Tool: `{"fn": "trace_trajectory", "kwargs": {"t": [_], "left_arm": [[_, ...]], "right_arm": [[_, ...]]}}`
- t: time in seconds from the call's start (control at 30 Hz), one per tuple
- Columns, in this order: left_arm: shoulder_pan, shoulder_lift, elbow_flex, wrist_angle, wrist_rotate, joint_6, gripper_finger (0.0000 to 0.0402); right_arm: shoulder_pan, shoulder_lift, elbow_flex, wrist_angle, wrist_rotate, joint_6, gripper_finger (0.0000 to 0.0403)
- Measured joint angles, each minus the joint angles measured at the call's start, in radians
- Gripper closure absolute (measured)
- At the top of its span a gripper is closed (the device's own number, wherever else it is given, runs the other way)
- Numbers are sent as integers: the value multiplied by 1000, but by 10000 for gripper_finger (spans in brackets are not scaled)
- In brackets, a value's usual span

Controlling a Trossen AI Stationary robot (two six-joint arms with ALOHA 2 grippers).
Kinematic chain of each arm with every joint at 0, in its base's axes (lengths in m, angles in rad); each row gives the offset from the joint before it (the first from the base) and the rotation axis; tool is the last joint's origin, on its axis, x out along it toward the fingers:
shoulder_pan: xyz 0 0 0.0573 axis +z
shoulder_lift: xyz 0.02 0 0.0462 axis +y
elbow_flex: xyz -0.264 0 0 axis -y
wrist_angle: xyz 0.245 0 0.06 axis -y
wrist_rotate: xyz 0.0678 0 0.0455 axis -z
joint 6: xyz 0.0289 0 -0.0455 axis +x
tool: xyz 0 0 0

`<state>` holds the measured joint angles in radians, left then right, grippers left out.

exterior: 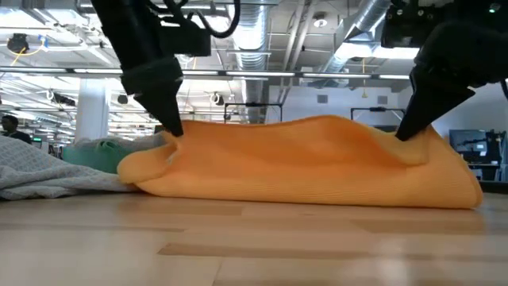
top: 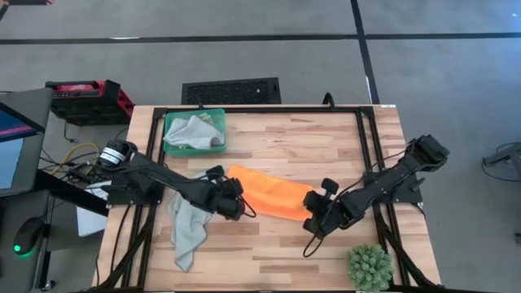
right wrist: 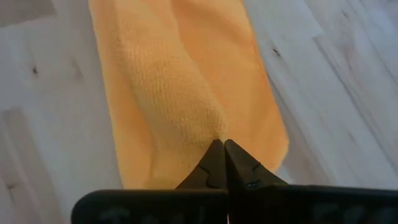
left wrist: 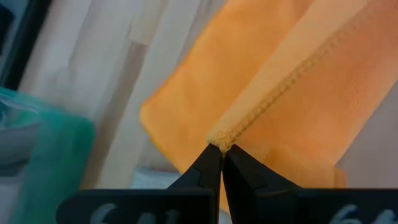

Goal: Fold microfiber towels
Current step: Fold the orange towel

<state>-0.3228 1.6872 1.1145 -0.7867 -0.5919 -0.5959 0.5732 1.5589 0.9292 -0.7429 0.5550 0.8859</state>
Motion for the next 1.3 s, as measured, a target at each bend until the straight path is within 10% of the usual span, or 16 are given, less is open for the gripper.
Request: {"fn": "trace_trajectory", "kwargs": {"t": [0.9, 1.3], "left_arm": [[315, -8, 379, -35, -224, 534, 401], [456, -9, 528, 80, -226, 746, 401]], "right_arm": [[-278, -3, 312, -828, 340, 6, 400], [-559, -165, 321, -818, 499, -150, 400]]}}
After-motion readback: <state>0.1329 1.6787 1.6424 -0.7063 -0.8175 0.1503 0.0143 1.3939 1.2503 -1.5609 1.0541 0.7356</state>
